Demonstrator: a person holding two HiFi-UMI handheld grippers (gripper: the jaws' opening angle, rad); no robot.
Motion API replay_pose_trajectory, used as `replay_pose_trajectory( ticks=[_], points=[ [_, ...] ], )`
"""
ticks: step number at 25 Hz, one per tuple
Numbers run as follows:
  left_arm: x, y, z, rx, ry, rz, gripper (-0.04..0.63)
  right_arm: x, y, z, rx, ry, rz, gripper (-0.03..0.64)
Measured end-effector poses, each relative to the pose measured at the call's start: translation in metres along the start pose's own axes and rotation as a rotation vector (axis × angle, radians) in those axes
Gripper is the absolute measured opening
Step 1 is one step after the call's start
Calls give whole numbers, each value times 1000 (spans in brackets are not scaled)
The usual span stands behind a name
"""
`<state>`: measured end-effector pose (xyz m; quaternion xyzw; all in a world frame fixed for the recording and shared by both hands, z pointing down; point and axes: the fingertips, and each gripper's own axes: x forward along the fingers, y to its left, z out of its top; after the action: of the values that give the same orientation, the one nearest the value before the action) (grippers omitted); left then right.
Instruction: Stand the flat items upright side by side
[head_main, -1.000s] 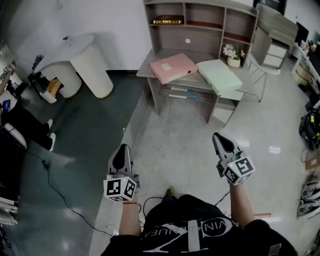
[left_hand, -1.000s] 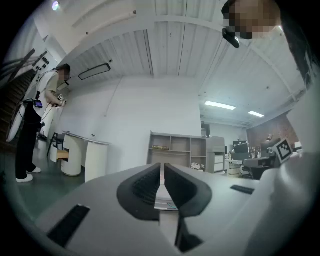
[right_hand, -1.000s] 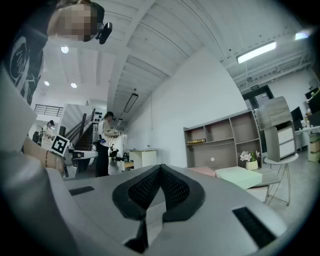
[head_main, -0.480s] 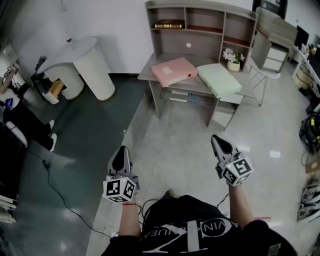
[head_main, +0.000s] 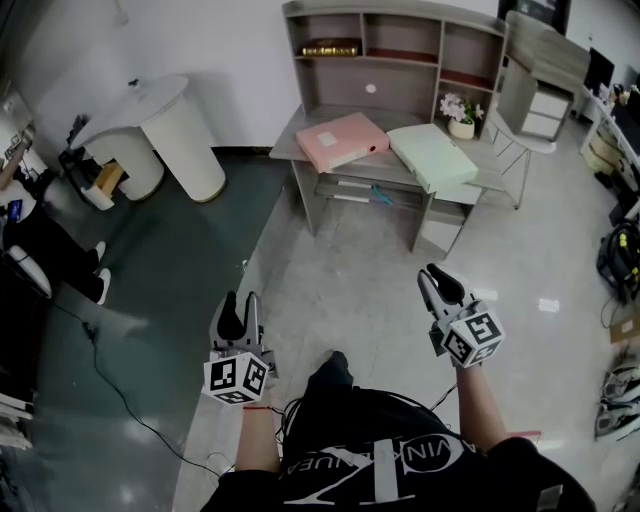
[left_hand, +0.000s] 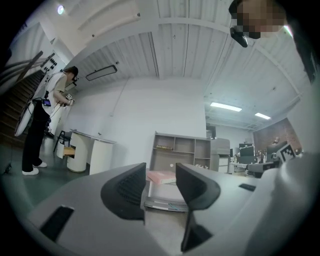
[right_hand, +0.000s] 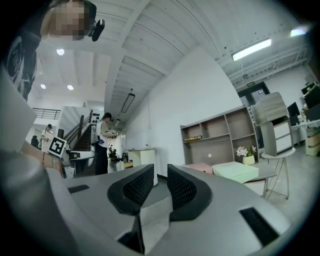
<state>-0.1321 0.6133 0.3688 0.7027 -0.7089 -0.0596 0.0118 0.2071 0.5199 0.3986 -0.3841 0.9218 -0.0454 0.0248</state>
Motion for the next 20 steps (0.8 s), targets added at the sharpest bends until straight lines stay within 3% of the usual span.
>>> replay_pose_trajectory(
  ticks=[6,20],
  points=[
    [37,-2,-16,-8,36,-23,199,10,-23,-14,34,24,-27,149],
    [180,27,-35,-14,112,-103,218,109,-89,-20,175,5,-103,186]
  ],
)
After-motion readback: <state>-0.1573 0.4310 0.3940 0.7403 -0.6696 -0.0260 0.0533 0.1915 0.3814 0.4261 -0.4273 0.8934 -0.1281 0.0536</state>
